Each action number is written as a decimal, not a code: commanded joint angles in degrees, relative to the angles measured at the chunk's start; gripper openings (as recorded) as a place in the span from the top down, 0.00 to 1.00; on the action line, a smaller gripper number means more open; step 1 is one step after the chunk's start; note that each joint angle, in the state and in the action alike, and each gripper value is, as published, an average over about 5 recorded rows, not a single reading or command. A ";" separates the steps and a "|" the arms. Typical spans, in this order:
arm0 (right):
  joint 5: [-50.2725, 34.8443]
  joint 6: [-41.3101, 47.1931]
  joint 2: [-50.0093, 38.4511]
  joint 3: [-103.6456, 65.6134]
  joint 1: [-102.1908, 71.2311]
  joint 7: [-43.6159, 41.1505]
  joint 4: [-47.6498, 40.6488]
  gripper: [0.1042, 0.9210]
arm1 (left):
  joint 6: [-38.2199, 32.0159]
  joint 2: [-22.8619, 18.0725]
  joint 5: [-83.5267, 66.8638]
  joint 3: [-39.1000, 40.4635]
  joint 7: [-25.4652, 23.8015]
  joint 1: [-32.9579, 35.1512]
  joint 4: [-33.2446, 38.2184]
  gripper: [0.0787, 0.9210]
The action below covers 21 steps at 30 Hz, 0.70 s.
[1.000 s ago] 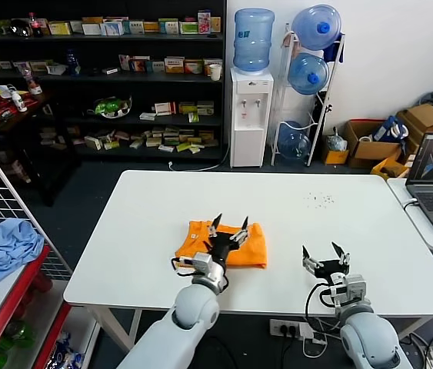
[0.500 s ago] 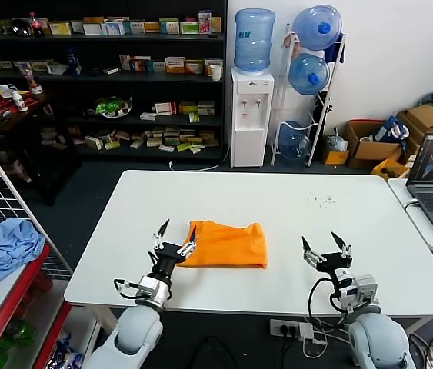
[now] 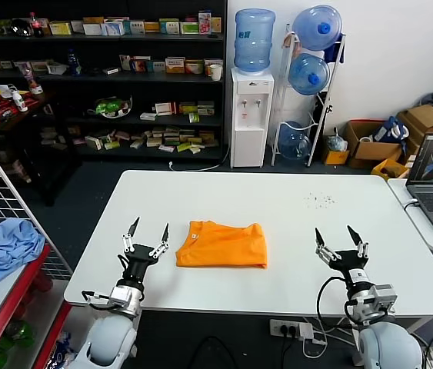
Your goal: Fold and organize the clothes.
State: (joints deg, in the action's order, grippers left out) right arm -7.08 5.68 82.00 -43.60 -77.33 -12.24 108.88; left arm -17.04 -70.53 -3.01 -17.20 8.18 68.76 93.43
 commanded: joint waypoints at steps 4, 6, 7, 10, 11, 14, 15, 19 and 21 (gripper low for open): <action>1.57 -2.02 3.74 -3.45 -1.88 -1.42 1.71 0.12 | -3.32 0.95 2.50 -4.65 0.09 3.89 1.66 0.12; 1.55 -1.50 3.82 -3.27 -1.81 -1.38 1.78 0.12 | -3.26 0.77 2.14 -4.84 -0.20 3.76 1.05 0.12; 1.53 -1.22 3.91 -3.11 -1.78 -1.40 1.83 0.12 | -3.03 0.58 2.14 -5.03 -0.47 3.78 0.94 0.12; 1.45 -0.33 4.14 -2.64 -1.78 -1.67 2.06 0.12 | -1.67 0.00 2.52 -5.63 -1.41 4.22 1.51 0.12; 1.45 -0.09 4.21 -2.52 -1.79 -1.79 2.14 0.12 | -1.16 -0.17 2.67 -5.79 -1.69 4.43 1.91 0.12; 1.38 0.40 4.40 -2.29 -1.87 -2.04 2.34 0.12 | -0.30 -0.45 2.97 -6.14 -2.28 4.91 2.90 0.12; 1.36 0.48 4.44 -2.21 -1.91 -2.08 2.37 0.12 | -0.17 -0.50 3.00 -6.25 -2.42 4.99 3.08 0.12; 1.31 0.54 4.54 -2.01 -2.07 -2.13 2.45 0.12 | 0.10 -0.48 2.92 -6.53 -2.57 5.24 3.55 0.12; 1.26 0.58 4.55 -2.04 -2.17 -2.07 2.51 0.12 | 0.32 -0.31 2.84 -6.57 -2.55 5.42 3.85 0.12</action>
State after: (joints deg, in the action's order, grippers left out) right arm -5.85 5.78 85.96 -45.39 -79.16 -14.05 111.03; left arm -17.70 -70.87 -0.42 -22.95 6.26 73.25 96.14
